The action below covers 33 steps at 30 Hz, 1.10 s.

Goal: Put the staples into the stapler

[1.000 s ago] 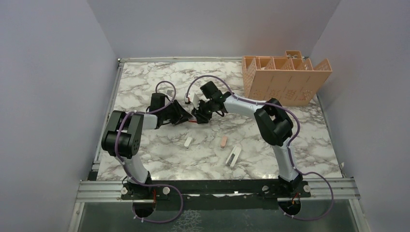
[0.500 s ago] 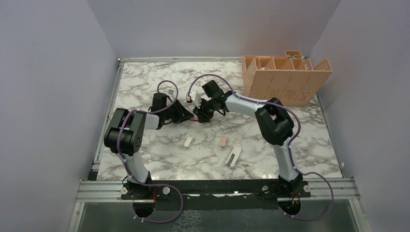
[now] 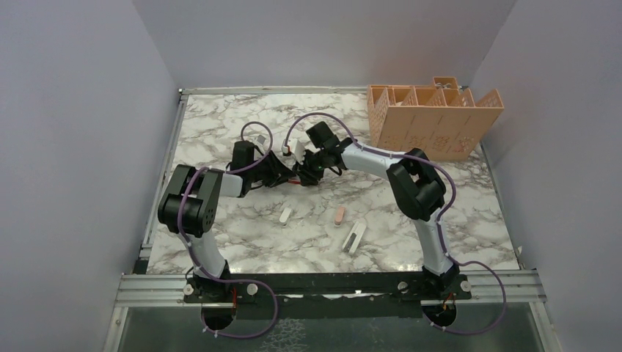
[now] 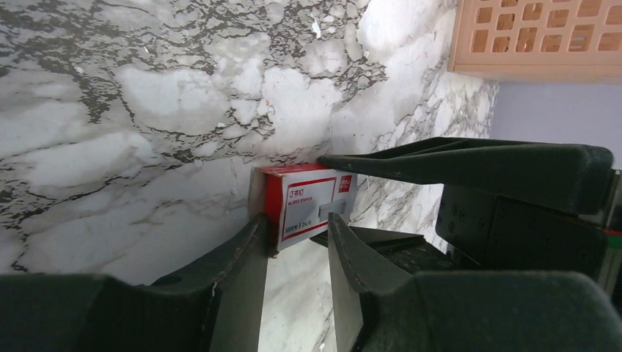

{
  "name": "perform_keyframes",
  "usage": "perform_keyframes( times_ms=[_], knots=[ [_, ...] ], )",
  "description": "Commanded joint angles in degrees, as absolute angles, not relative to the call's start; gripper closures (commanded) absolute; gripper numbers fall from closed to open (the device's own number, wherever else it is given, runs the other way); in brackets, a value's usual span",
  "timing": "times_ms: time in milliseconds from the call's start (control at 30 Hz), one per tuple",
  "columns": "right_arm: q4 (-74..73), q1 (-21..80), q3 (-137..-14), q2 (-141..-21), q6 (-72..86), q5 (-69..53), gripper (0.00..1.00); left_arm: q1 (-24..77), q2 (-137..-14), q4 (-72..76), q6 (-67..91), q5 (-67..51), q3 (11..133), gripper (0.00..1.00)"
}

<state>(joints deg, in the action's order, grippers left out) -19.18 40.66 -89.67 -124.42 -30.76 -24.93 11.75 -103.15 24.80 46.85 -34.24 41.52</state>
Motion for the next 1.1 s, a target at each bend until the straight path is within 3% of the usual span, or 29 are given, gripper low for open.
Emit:
perform_keyframes(
  times_ms=[0, 300, 467, 633, 767, 1067],
  knots=[
    [-18.02, 41.70, -88.79, -126.83, -29.73, -23.58, 0.56, 12.66, -99.50, 27.77, 46.33, -36.19, 40.44, 0.64],
    [-18.01, 41.03, -89.97, -126.73, -24.10, -24.34, 0.50, 12.44, -102.91, 27.77, 46.92, -38.47, 40.50, 0.69],
    [-12.63, 37.23, -84.66, -119.89, -14.66, -27.35, 0.38, 12.06, -103.67, 27.74, 47.02, -38.23, 40.47, 0.71],
    [-5.13, 36.32, -76.03, -111.50, -4.44, -19.29, 0.25, 12.00, -104.65, 27.77, 47.43, -38.41, 41.04, 0.72],
    [-8.60, 35.86, -75.57, -110.90, 3.87, -11.98, 0.25, 11.98, -105.13, 27.77, 47.20, -38.30, 41.05, 0.75],
    [-11.70, 35.86, -79.07, -115.63, 7.37, -17.88, 0.40, 12.01, -106.28, 27.77, 46.98, -39.02, 41.80, 0.86]
  ],
)
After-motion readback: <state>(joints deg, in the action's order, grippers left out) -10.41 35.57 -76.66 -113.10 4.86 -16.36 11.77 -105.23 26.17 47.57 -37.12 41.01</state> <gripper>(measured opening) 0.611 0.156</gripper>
